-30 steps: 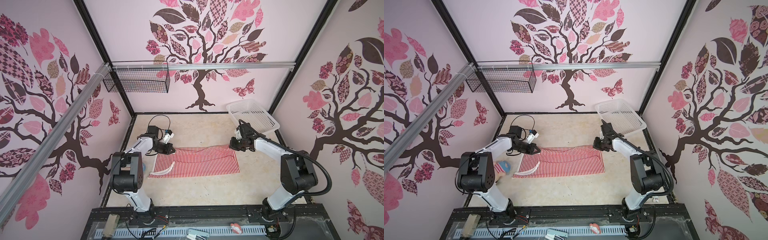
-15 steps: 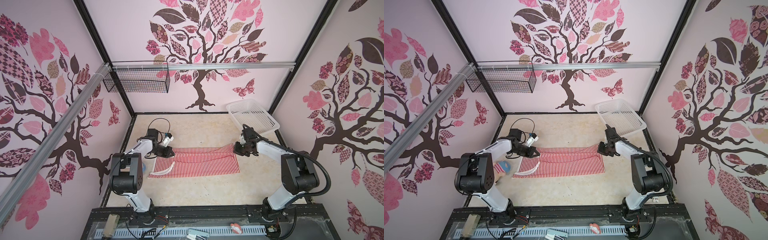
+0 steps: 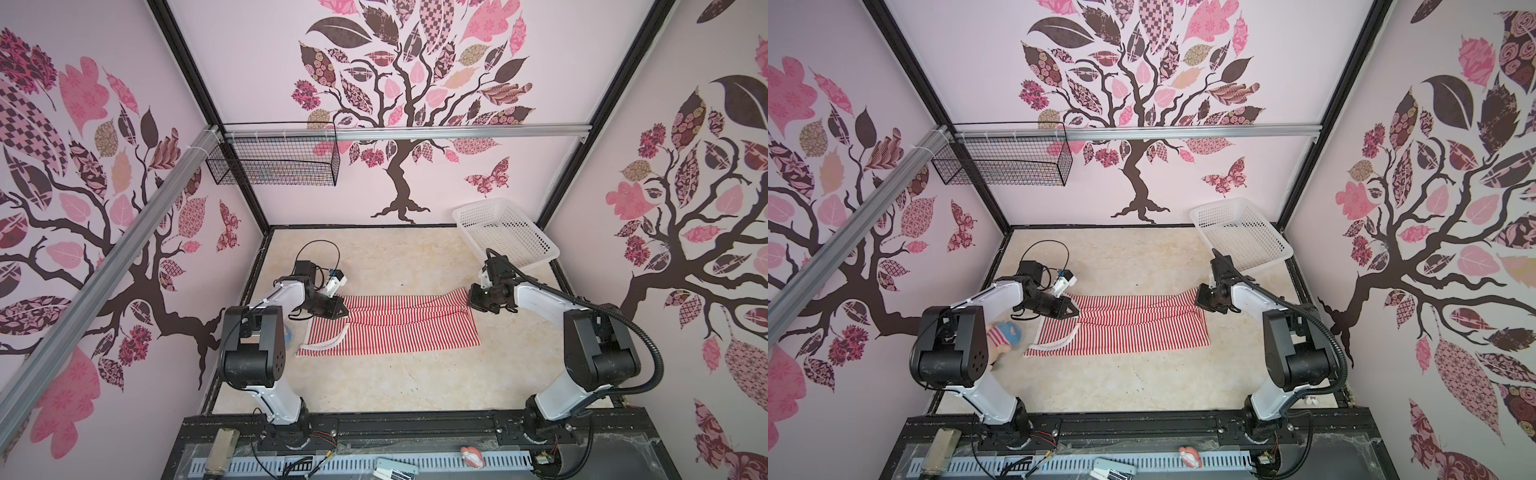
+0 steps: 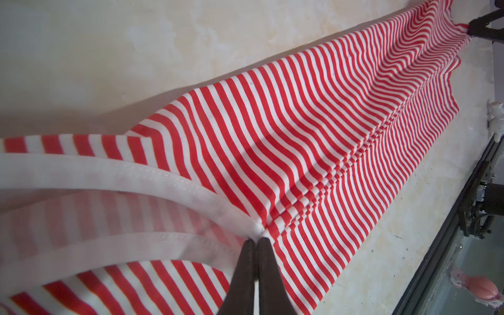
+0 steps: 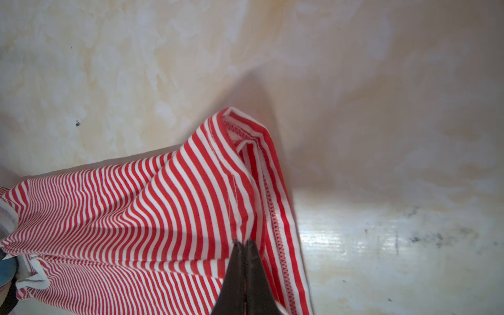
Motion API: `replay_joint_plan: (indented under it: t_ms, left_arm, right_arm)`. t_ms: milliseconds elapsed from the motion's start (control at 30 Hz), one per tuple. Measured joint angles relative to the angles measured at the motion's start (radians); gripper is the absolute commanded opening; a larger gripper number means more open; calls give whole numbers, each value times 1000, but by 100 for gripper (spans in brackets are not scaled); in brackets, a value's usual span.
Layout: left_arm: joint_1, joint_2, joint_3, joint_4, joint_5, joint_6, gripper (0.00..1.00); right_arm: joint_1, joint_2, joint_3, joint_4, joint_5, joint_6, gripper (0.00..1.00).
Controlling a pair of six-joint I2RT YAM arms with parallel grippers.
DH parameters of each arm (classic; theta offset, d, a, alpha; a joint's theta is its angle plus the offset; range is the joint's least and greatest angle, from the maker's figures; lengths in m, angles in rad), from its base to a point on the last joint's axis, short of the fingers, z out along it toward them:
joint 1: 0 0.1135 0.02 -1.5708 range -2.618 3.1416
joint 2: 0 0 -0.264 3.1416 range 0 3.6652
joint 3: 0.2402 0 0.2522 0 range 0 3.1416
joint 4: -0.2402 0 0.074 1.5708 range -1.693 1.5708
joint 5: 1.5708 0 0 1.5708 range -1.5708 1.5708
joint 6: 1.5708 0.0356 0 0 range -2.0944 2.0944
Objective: Fold and stack tank tops
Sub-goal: Smooth out the tank top at the center of the table.
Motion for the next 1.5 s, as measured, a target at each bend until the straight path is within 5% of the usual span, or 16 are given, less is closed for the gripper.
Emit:
replay_joint_plan:
  t_ms: [633,800,933,1200,1500]
  left_arm:
    - [-33,0,-8,-25,-88,29,12]
    - [-37,-8,-13,-37,-144,38,32]
    - [-37,-54,-28,-44,-189,41,34]
    - [-52,-199,-12,-56,-181,10,35]
    - [-157,-23,55,-32,-109,-13,34]
  right_arm:
    - [0,-36,-89,22,-40,5,5]
    - [-3,-43,-89,18,-42,-2,34]
    - [-4,-73,-88,3,-36,-2,43]
    - [-4,-124,-28,-5,-39,14,28]
    - [-4,117,171,95,-180,75,19]
